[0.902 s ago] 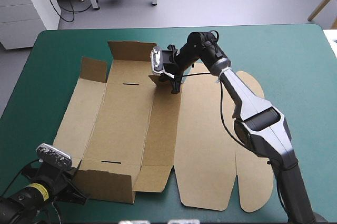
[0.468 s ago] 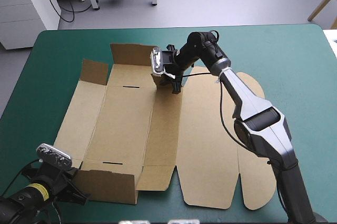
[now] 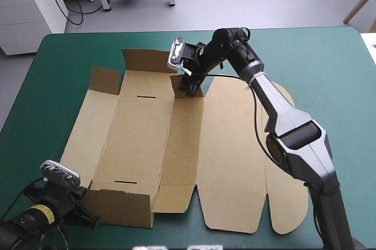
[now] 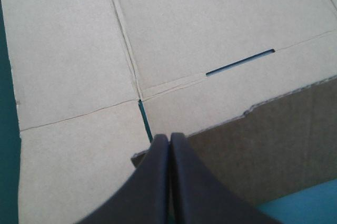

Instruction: Fold the box

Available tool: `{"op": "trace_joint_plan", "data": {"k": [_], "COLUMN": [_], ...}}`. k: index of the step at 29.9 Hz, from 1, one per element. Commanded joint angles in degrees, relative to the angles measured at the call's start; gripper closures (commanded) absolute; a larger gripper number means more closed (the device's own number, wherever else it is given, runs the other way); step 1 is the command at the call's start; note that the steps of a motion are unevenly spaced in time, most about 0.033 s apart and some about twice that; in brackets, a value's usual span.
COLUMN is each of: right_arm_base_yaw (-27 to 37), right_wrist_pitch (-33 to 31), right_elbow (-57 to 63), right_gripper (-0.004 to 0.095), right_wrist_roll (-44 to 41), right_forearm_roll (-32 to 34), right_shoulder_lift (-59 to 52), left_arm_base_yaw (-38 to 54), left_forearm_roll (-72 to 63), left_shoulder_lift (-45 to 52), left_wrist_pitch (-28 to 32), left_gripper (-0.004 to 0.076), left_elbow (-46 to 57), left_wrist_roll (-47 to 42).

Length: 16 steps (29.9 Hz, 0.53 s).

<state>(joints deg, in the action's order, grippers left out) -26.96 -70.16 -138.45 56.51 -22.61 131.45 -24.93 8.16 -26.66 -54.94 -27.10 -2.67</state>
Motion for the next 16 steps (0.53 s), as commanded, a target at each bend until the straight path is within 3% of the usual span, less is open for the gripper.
{"op": "trace_joint_plan", "data": {"k": [1,7,16], "right_arm_base_yaw": [0.2,0.7,5.2], "right_wrist_pitch": [1.3,1.3,1.2], "right_elbow": [-2.0,-2.0,-1.3], "right_gripper": [0.0334,0.0496,0.0926], "right_wrist_roll": [-11.4,-25.6,-35.4], "right_forearm_roll": [4.9,13.7,14.5], "right_shoulder_lift": [-6.7,-8.8,-9.6], "left_arm_base_yaw": [-0.2,-0.2,-0.2], "left_forearm_roll": [0.3,0.3,0.1], "left_shoulder_lift": [-0.5,-0.5,-0.5], "left_wrist_pitch": [2.6,2.4,0.0], "left_gripper": [0.0734,0.0734,0.0734], "left_elbow": [-1.6,-1.6,-2.6], "left_wrist_roll": [-0.5,-0.5,-0.5]}}
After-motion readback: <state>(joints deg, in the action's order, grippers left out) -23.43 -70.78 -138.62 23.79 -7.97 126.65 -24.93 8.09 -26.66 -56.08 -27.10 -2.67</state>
